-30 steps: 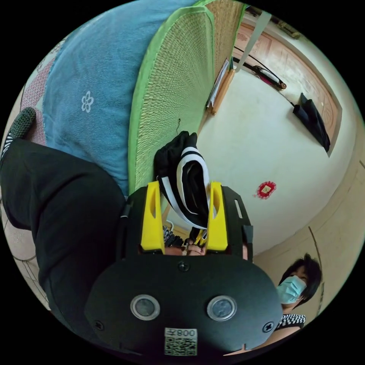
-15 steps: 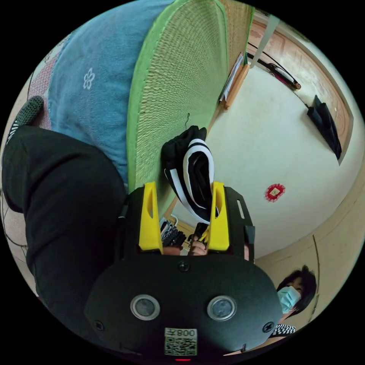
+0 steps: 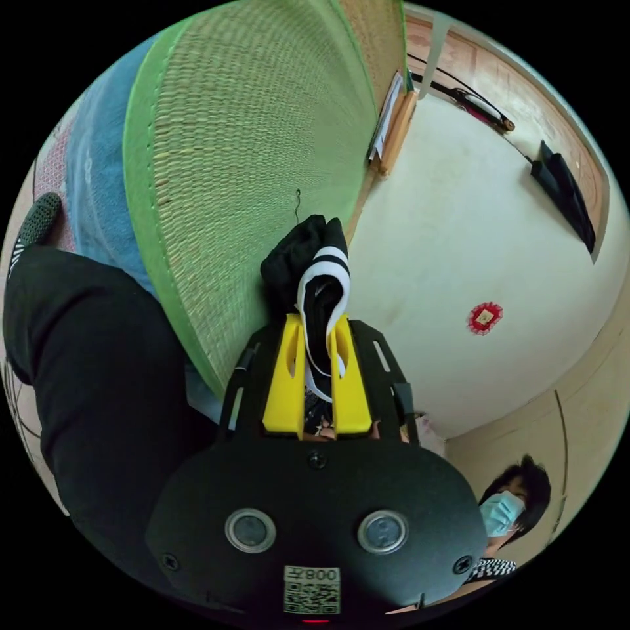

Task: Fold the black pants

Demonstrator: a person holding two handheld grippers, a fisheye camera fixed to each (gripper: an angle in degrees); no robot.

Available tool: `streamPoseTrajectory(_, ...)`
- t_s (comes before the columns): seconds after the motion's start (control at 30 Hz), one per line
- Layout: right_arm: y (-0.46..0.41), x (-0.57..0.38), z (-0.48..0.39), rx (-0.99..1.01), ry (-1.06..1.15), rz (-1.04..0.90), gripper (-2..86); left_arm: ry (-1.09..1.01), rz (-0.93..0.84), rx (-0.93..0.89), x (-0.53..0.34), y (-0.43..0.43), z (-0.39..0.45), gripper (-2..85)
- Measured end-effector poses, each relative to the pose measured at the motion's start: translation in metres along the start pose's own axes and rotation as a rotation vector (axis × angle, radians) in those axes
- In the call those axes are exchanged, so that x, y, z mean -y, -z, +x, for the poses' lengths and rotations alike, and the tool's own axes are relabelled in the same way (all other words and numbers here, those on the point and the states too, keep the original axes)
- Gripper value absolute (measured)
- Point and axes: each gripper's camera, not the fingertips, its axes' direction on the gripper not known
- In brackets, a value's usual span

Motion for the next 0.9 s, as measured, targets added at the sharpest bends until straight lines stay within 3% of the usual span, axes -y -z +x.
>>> streamPoseTrajectory(0.2,0.004,-0.075,0.001,0.094,-0.015,0.047,0.3,-0.083,-0.048,0.061,0.014,-0.046,-0.065,6.6)
streamPoseTrajectory(0.4,0.038,-0.133,-0.024,0.166,0.045,0.167,0.1,-0.181,-0.15,0.091,0.04,-0.149,-0.124,6.0)
streamPoseTrajectory(0.63,0.174,-0.205,-0.135,0.146,0.31,0.455,0.0,-0.454,-0.434,0.018,0.042,-0.395,-0.138,5.8)
streamPoseTrajectory(0.77,0.263,-0.281,-0.232,0.022,0.522,0.637,0.1,-0.65,-0.666,-0.155,-0.021,-0.564,-0.126,5.9)
streamPoseTrajectory(0.9,0.34,-0.414,-0.328,-0.173,0.722,0.884,0.3,-0.784,-0.898,-0.297,-0.101,-0.689,-0.149,6.0)
